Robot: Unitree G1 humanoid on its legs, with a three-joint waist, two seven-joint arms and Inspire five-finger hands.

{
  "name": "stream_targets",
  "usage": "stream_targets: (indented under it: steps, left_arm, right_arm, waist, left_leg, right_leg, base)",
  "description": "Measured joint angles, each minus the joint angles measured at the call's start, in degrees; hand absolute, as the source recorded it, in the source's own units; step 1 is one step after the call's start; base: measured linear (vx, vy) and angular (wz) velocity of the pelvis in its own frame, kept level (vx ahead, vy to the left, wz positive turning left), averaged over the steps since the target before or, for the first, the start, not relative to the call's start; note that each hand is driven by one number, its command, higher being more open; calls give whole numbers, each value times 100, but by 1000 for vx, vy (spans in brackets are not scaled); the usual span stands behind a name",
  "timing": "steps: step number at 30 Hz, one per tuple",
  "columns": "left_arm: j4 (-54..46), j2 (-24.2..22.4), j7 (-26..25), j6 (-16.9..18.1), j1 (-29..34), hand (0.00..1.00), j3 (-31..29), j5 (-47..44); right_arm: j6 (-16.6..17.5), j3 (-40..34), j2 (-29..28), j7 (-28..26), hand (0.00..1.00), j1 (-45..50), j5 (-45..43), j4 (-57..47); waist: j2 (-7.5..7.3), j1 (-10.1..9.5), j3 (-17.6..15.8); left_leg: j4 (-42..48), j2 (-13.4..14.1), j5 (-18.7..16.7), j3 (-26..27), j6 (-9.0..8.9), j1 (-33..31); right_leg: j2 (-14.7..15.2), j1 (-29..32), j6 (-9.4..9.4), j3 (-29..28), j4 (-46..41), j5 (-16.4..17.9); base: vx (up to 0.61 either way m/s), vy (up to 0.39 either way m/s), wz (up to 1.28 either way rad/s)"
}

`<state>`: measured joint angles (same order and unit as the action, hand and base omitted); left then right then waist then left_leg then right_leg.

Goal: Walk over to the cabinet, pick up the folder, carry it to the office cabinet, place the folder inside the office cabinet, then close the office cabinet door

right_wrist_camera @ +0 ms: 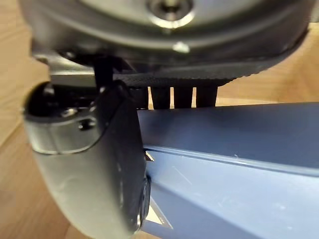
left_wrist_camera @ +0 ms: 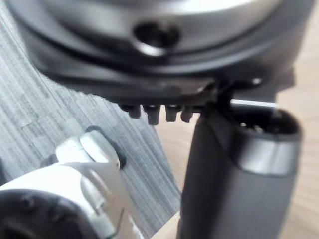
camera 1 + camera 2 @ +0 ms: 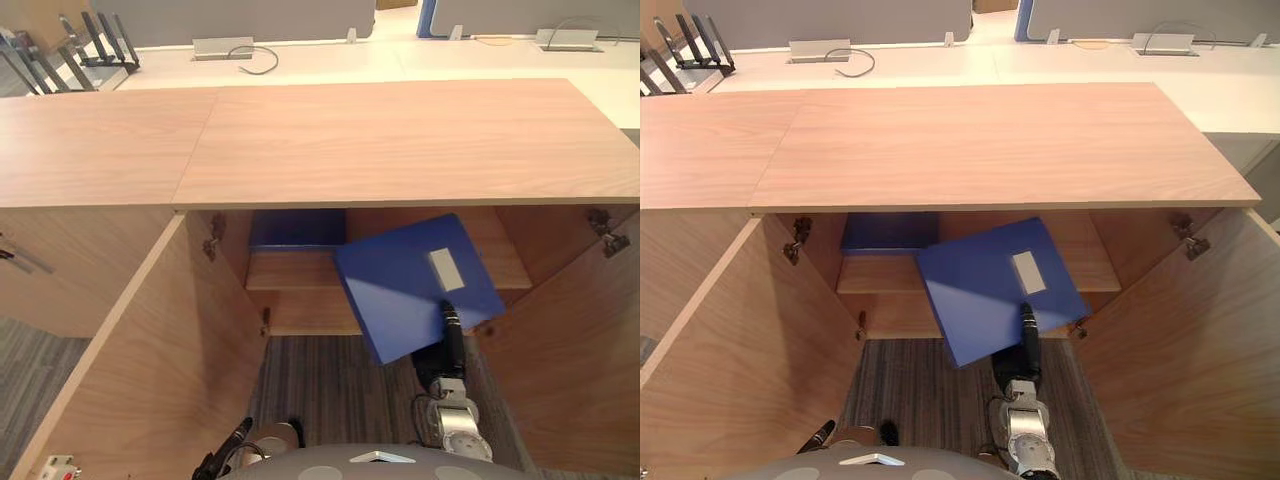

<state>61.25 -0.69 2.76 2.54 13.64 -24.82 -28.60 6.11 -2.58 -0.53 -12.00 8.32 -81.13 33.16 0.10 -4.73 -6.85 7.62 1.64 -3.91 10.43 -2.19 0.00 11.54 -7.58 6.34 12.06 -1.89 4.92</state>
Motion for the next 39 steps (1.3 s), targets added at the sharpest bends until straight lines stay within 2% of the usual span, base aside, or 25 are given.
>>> stream_targets:
  steps: [6, 13, 16, 18, 20, 21, 22, 24, 25, 27, 31, 34, 39]
  left_arm:
    - [14, 31, 43, 2, 24, 100, 3, 3]
    - [133, 195, 48, 4, 37, 100, 24, 243]
    - [117, 238, 47, 4, 36, 100, 5, 246]
    - [8, 159, 37, 0, -21, 100, -12, 248]
    - [-228, -2, 21, 19, -76, 100, 23, 244]
    - [-300, -45, 10, 24, -111, 100, 86, 240]
    - [-343, -54, -4, 26, -120, 100, 110, 241]
    - [-486, -36, -89, 86, -202, 100, 190, 217]
    - [-531, -33, -96, 102, -203, 100, 190, 217]
    - [-596, -60, -107, 105, -236, 100, 199, 199]
    - [-827, -113, -187, 118, -240, 100, 205, 198]
    - [-971, -121, -219, 132, -250, 100, 218, 197]
    - [-1091, -146, -261, 161, -388, 100, 264, 199]
  right_arm:
    - [-24, -17, 78, 0, 0, 2, 42, 227]
    - [118, -215, 141, 4, 0, -22, 41, 455]
    - [223, -365, 130, 27, 0, -164, 43, 409]
    - [329, -530, 120, 202, 0, -363, 37, -105]
    - [548, -700, 142, 258, 0, -643, 35, -981]
    - [708, -774, 153, 260, 0, -861, 28, -1413]
    - [774, -805, 155, 261, 0, -971, 22, -1599]
    - [1012, -814, 258, 520, 0, -1340, -15, -2003]
    - [1027, -814, 268, 568, 0, -1405, -16, -2009]
    - [1109, -797, 264, 634, 0, -1486, -17, -2224]
    - [1251, -826, 287, 654, 0, -1563, -25, -2608]
    - [1414, -896, 290, 751, 0, -1647, -27, -2756]
    - [1556, -1041, 321, 856, 0, -1972, -31, -2878]
  waist:
    - [-50, 10, 71]
    - [-208, 12, 237]
    - [-227, 0, 240]
    - [-141, 8, 112]
    - [97, 13, -197]
    - [160, 15, -329]
    - [154, 16, -367]
    - [58, -3, -496]
    - [32, -8, -527]
    - [103, -30, -663]
    - [109, -58, -805]
    - [74, -95, -878]
    - [108, -126, -1076]
  left_leg:
    - [-469, 11, 199, 86, -65, 146]
    - [-795, -30, 298, 184, -48, 251]
    - [-798, -67, 296, 236, -40, 210]
    - [-290, -11, 125, 276, 25, -189]
    - [703, 186, -236, 205, 101, -848]
    - [1154, 246, -400, 182, 133, -1174]
    - [1352, 280, -478, 185, 149, -1333]
    - [2134, 305, -774, 172, 184, -2000]
    - [2324, 311, -856, 168, 180, -2143]
    - [2875, 378, -1107, 173, 186, -2577]
    - [3171, 379, -1145, 226, 213, -3063]
    - [3261, 380, -1114, 218, 217, -3299]
    - [3555, 400, -1128, 132, 266, -3689]
  right_leg:
    - [-86, 145, 30, -144, 12, -19]
    - [-94, 262, 30, -291, 27, -32]
    - [-53, 317, 42, -326, 81, -79]
    - [-20, 607, 48, -410, -197, -83]
    - [-51, 1149, -22, -467, -873, -12]
    - [-31, 1520, -16, -507, -1389, 146]
    - [0, 1728, 2, -560, -1660, 265]
    - [127, 2443, 99, -700, -2559, 725]
    - [148, 2583, 150, -747, -2709, 837]
    - [177, 3056, 136, -865, -3275, 1057]
    - [234, 3623, 148, -1002, -3650, 1087]
    - [242, 3866, 147, -1021, -3758, 1084]
    - [245, 4213, 174, -1014, -4031, 1127]
  base:
    - [22, -24, -12]
    - [24, 14, -10]
    - [-13, 47, -9]
    - [-57, 45, -9]
    - [-165, 52, -10]
    - [-195, 56, -9]
    - [-194, 59, -1]
    - [-221, 46, 5]
    - [-231, 38, 1]
    - [-208, 42, -6]
    - [-121, 38, -5]
    - [-23, 7, 2]
    - [1, 10, 6]
